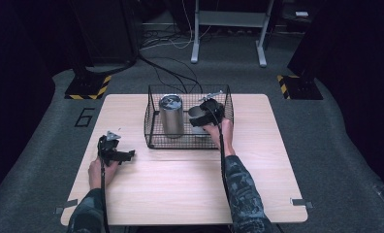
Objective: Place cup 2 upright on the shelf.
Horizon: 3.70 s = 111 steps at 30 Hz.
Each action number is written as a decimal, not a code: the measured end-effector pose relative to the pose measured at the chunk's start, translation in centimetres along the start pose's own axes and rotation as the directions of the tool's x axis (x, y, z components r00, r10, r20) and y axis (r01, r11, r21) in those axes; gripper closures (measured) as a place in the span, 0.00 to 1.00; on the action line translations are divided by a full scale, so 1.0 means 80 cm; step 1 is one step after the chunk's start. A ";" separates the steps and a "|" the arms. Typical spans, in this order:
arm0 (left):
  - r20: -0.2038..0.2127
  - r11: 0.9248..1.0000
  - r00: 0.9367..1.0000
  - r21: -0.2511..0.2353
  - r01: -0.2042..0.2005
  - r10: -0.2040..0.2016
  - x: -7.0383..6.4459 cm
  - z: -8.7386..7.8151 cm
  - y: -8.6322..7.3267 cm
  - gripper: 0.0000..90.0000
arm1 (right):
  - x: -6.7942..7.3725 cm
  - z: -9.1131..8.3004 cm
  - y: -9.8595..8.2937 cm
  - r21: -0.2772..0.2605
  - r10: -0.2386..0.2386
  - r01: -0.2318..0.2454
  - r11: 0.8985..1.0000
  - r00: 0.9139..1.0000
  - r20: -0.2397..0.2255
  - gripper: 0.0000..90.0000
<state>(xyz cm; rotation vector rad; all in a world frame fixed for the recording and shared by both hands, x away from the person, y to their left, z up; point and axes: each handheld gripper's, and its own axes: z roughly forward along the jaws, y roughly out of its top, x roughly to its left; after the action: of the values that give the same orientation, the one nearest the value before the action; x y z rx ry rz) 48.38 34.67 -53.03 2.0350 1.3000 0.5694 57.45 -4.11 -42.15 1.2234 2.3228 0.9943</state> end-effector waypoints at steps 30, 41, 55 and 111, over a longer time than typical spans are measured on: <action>0.000 1.000 1.000 -0.001 -0.001 0.001 0.000 0.000 0.000 0.00 | -0.001 0.014 -0.006 0.085 0.002 -0.005 0.996 0.999 0.033 0.07; 0.000 1.000 1.000 0.000 -0.001 0.001 0.000 0.000 0.000 0.00 | -0.004 0.011 -0.009 0.118 0.027 -0.030 0.993 0.999 0.026 0.07; 0.000 1.000 1.000 0.000 -0.003 0.003 0.000 0.000 0.000 0.00 | 0.002 -0.012 -0.003 0.093 0.015 -0.019 0.996 0.999 0.039 0.01; -0.005 1.000 1.000 0.004 -0.001 0.001 0.000 0.000 0.001 0.00 | -0.007 -0.178 -0.240 -0.107 0.007 -0.002 0.994 0.999 0.046 0.00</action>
<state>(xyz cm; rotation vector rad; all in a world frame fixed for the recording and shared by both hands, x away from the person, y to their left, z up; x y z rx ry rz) 48.40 34.63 -53.00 2.0385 1.3042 0.5736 38.43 -18.08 -45.90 1.1983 2.2025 1.0652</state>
